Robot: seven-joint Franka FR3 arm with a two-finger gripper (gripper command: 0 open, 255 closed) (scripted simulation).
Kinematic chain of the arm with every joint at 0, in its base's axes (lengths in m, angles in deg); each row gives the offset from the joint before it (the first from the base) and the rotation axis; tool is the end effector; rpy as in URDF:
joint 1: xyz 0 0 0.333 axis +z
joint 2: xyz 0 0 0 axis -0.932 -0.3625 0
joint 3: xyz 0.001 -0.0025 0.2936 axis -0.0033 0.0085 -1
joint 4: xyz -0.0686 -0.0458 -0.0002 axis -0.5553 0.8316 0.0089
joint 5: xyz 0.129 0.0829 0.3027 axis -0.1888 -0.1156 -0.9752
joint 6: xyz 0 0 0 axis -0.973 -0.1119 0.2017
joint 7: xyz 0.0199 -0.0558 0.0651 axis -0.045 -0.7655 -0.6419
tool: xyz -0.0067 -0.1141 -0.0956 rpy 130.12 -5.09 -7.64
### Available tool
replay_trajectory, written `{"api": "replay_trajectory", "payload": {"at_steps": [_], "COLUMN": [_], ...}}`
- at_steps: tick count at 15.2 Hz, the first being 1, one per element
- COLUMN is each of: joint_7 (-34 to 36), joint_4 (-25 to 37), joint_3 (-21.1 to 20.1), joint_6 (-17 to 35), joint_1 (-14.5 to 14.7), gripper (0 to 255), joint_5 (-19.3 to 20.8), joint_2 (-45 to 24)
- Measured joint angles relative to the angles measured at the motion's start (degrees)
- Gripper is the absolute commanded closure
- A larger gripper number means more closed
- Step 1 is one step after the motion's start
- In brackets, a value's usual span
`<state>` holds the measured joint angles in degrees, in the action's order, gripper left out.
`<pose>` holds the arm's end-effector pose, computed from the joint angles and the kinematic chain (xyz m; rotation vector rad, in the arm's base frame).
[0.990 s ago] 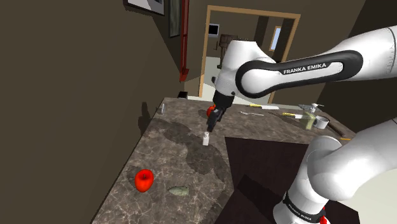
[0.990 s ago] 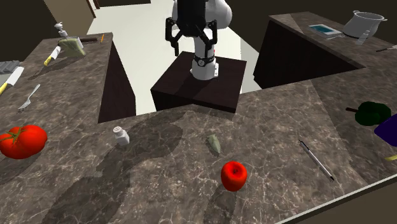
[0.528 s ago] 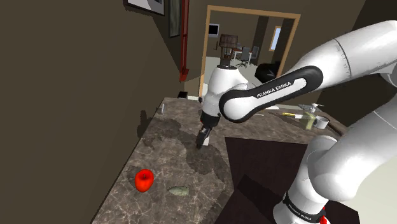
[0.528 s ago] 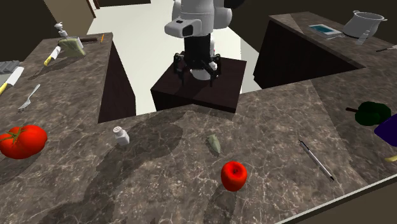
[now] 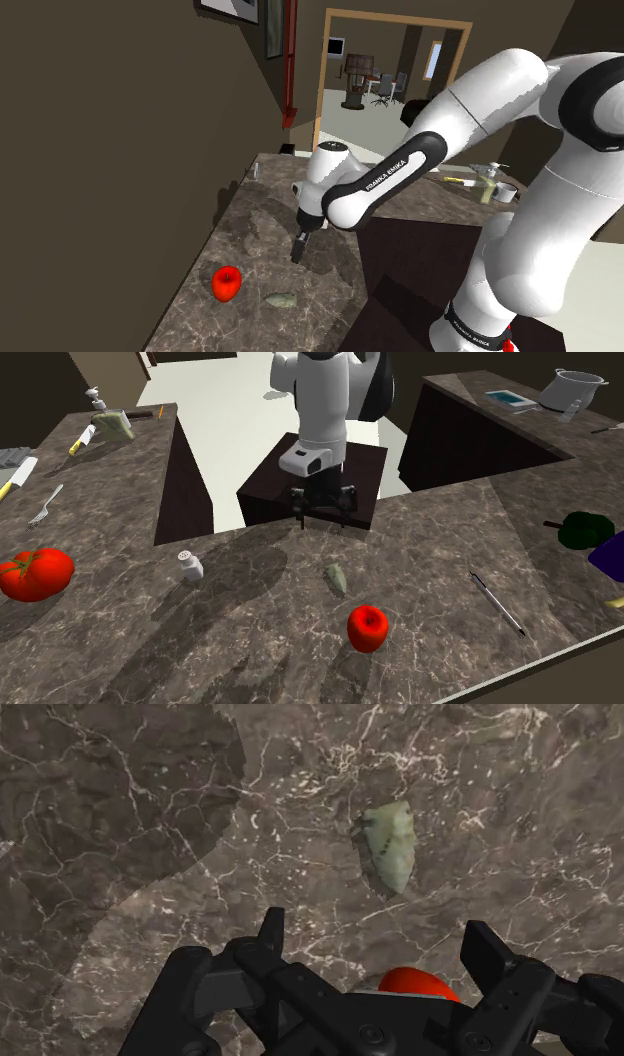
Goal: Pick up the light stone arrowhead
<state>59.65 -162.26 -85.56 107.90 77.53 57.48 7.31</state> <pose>0.4055 0.1207 0.2892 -3.0337 -0.5454 -0.2373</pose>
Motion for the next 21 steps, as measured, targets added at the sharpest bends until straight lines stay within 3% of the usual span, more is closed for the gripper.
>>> {"api": "replay_trajectory", "payload": {"at_steps": [9,19,20,21], "joint_7": [-1.9,-2.2,-2.2,-2.1], "joint_4": [5.7,10.6,10.6,10.6], "joint_3": [-1.5,-0.1,0.0,0.0], "joint_6": [15.8,23.0,23.3,23.5], "joint_1": [2.4,4.2,4.3,4.4], "gripper": [0,0,255,255], "joint_5": [1.9,3.7,3.7,3.7], "joint_2": [-21.6,-33.7,-34.0,-34.2]}}
